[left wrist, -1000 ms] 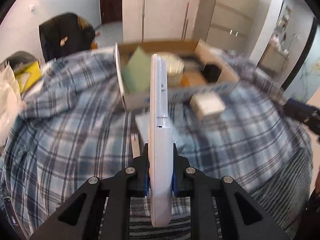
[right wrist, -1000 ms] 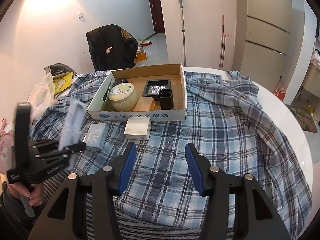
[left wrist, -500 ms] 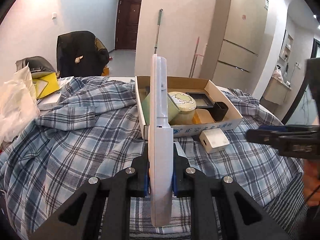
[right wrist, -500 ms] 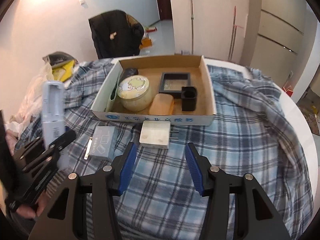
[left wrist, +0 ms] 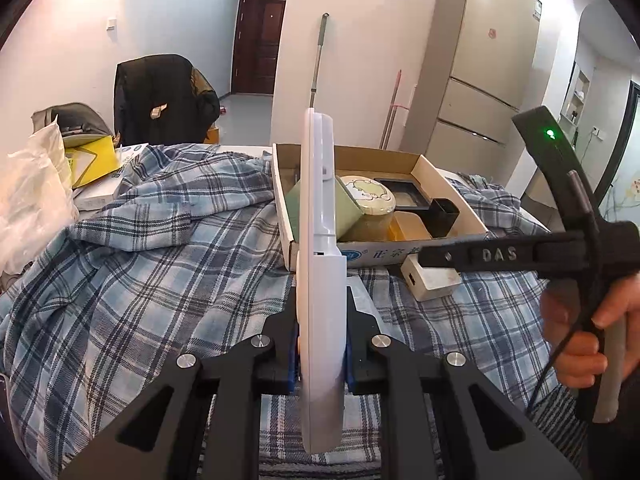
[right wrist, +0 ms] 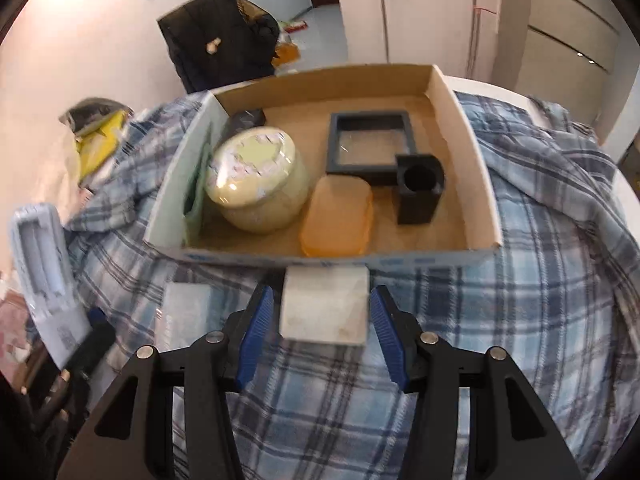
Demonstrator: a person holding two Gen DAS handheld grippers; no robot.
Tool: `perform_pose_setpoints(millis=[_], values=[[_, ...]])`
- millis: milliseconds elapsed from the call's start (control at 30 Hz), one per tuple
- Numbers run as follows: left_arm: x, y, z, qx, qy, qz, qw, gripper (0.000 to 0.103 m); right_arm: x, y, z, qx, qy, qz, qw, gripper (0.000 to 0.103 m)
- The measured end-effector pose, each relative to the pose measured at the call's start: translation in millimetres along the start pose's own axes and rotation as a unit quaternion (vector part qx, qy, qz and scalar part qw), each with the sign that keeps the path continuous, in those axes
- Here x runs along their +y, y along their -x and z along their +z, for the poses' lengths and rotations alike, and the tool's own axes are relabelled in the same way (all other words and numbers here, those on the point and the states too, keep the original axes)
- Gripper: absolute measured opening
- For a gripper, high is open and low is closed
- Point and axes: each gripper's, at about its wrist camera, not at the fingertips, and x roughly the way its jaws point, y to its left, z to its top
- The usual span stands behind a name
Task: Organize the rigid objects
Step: 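Grasp the white plug block with the right gripper while the left gripper holds the white case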
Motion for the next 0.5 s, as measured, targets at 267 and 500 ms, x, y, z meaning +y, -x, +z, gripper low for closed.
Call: perform_pose_setpoints(millis=[267, 500], values=[[-0.9, 0.1, 0.5, 0.0, -0.002, -0.005, 1.0, 0.018, -20.5, -11.4, 7.1, 0.008, -0.039, 0.054, 0.998, 0.05], [-2.6, 0.2, 0.2, 0.002, -0.005, -0.012, 0.9999, 0.018, -24.1, -14.8, -2.1, 0.031, -0.033, 0.072, 0.996, 0.05]])
